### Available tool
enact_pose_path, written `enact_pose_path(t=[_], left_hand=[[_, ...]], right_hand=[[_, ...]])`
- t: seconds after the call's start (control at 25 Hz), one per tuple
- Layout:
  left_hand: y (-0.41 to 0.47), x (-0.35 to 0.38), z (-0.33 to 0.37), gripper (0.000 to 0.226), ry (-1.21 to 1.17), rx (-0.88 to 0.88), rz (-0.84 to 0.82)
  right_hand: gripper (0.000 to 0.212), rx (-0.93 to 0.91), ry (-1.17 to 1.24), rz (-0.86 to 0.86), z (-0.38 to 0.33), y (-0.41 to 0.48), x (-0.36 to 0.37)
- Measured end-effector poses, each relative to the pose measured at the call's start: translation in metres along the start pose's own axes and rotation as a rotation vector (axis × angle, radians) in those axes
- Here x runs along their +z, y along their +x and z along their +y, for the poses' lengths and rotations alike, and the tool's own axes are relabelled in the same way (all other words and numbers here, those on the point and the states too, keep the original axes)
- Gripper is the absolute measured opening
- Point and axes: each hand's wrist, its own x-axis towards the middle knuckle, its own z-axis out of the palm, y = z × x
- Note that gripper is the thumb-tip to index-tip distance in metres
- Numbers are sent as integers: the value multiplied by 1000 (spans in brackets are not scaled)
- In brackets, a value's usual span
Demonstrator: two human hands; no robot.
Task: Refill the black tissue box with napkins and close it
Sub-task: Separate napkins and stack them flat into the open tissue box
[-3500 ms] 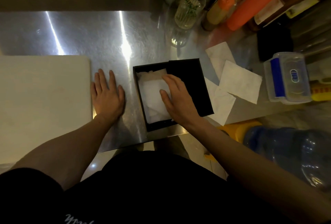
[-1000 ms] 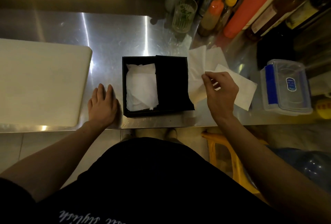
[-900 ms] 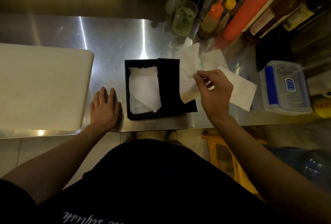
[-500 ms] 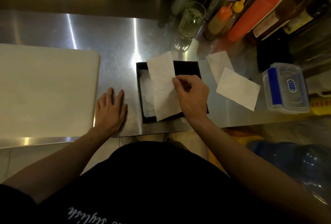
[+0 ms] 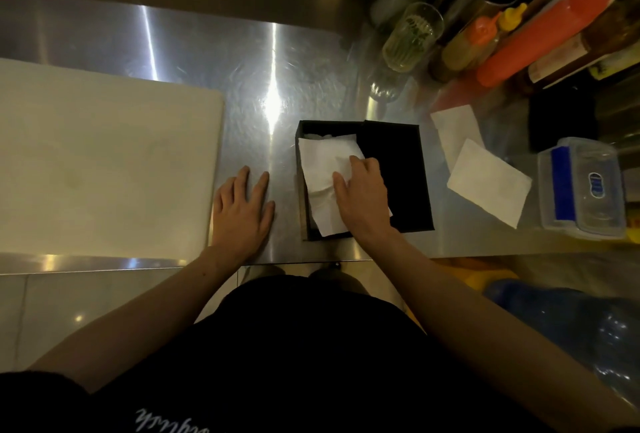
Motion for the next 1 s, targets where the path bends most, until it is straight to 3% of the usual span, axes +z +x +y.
enact_pose_path(t=[0.16,0.4,0.68,1.0], left_hand=[[0,1,-1,57,-13,4,12],[-1,1,0,57,-29,-3,16],[0,0,0,57,-28,-9,13],[1,2,-3,57,17,-9,-2]], right_hand=[[46,-121,-136,-45,0,-5,8],[36,-357,-208,-11,1,3,4],[61,-328,-418,-372,4,28,26],[65,-247,-342,-384,9,29,51]])
